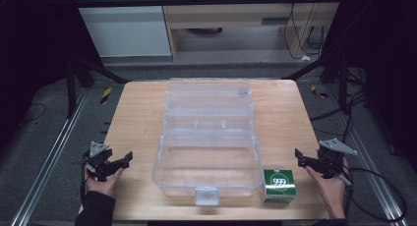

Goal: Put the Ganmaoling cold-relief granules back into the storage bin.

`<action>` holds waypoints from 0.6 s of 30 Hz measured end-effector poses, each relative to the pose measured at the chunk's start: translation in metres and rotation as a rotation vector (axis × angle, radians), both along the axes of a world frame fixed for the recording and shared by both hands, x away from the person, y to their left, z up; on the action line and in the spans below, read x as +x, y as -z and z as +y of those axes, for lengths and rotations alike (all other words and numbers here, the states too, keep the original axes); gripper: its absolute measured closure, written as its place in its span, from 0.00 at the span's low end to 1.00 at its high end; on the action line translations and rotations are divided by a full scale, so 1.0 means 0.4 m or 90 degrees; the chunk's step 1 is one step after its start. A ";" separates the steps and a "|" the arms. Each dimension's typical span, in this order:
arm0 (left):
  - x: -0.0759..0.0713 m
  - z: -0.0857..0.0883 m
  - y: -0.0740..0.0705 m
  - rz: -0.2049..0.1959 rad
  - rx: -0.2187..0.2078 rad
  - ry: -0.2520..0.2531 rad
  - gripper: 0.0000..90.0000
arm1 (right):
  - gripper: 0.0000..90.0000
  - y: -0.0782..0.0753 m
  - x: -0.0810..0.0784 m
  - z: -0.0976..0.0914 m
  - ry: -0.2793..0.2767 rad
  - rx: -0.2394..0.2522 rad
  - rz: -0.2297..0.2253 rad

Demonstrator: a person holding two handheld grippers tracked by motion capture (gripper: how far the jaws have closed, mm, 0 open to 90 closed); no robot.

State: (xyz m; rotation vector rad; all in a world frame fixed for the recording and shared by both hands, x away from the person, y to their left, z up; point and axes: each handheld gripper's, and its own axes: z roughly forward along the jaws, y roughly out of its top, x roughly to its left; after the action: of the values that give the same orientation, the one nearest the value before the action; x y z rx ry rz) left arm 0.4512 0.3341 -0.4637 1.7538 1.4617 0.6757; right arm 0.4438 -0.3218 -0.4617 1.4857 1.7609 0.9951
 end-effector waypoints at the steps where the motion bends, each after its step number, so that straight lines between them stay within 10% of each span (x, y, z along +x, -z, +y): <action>1: 0.000 -0.001 -0.001 0.001 0.000 0.002 0.20 | 0.05 0.000 0.000 0.000 0.000 0.000 0.000; 18: -0.003 -0.014 0.002 0.014 0.017 0.015 0.21 | 0.13 -0.072 -0.020 0.017 -0.094 0.019 -0.015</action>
State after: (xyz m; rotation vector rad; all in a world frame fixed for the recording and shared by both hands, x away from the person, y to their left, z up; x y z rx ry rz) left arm 0.4501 0.3285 -0.4643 1.8013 1.4507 0.6675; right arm 0.4356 -0.3151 -0.4330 1.3719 1.8672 1.1126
